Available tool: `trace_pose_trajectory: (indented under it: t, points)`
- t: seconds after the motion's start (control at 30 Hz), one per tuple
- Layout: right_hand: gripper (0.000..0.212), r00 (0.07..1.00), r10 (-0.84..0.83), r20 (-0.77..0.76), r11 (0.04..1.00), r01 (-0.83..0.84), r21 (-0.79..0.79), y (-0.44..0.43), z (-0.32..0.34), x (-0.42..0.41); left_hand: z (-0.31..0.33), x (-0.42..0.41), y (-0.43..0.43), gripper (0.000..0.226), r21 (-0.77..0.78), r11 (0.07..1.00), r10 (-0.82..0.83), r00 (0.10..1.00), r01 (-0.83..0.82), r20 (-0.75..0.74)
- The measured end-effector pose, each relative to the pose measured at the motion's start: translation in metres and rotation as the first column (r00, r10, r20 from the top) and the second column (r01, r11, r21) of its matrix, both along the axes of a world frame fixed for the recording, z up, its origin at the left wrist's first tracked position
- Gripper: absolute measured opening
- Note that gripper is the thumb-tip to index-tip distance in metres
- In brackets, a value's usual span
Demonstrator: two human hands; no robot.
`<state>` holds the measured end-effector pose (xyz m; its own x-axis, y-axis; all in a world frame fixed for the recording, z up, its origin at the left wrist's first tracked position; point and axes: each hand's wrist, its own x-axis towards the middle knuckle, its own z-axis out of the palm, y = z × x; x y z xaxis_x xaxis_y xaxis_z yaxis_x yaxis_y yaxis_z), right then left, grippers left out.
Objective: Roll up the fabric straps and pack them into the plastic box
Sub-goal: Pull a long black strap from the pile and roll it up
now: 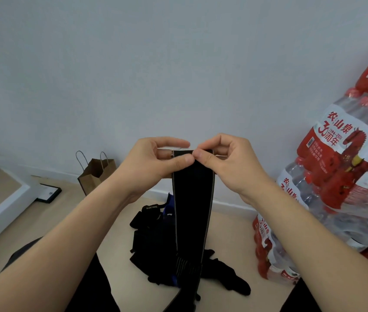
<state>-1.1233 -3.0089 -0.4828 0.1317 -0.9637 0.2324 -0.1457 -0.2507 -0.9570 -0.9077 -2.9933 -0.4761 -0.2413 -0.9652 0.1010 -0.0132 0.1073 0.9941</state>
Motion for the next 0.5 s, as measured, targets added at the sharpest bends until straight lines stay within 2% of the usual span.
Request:
trace_pose_trajectory:
  t: [0.1, 0.27, 0.43, 0.5]
  points:
    - [0.014, 0.999, 0.002, -0.042, 0.998, -0.005, -0.055, 0.0001, -0.0024, 0.0011, -0.0004, 0.0023, -0.0007, 0.018, -0.019, 1.000, -0.010, 0.999, 0.011, 0.043]
    - [0.010, 0.991, 0.098, -0.096, 0.995, -0.095, 0.037, 0.0002, 0.0017, -0.0020, -0.0035, 0.0024, -0.0020, 0.022, -0.115, 0.990, 0.092, 0.994, -0.084, 0.065]
    - [0.019, 0.996, 0.057, -0.070, 0.992, -0.064, -0.108, 0.0018, 0.0022, -0.0012, 0.0015, 0.0019, 0.0005, 0.015, -0.023, 0.999, -0.034, 0.999, 0.033, -0.017]
    - [0.021, 0.996, 0.061, -0.072, 0.989, -0.070, -0.127, 0.0041, 0.0003, 0.0006, 0.0017, 0.0021, 0.0000, 0.012, -0.034, 0.999, 0.000, 1.000, 0.000, -0.009]
